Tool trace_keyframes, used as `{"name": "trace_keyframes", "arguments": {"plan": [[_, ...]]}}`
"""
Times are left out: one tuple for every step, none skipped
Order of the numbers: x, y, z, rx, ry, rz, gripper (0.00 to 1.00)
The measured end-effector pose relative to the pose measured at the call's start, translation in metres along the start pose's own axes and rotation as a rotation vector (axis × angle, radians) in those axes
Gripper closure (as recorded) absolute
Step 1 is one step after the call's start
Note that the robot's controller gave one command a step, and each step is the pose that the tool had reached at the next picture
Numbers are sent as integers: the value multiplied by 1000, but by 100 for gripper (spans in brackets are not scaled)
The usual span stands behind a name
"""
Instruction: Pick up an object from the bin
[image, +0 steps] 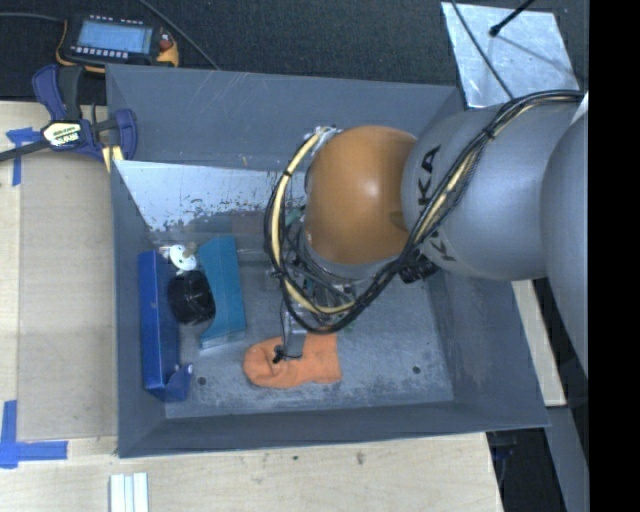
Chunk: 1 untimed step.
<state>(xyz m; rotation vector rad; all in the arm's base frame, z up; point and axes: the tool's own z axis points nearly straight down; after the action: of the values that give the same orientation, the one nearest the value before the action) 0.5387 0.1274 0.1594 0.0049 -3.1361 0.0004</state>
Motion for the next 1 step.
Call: {"name": "trace_keyframes", "arguments": {"plan": [[-2,-1,-5,-1,-8,3,0]]}}
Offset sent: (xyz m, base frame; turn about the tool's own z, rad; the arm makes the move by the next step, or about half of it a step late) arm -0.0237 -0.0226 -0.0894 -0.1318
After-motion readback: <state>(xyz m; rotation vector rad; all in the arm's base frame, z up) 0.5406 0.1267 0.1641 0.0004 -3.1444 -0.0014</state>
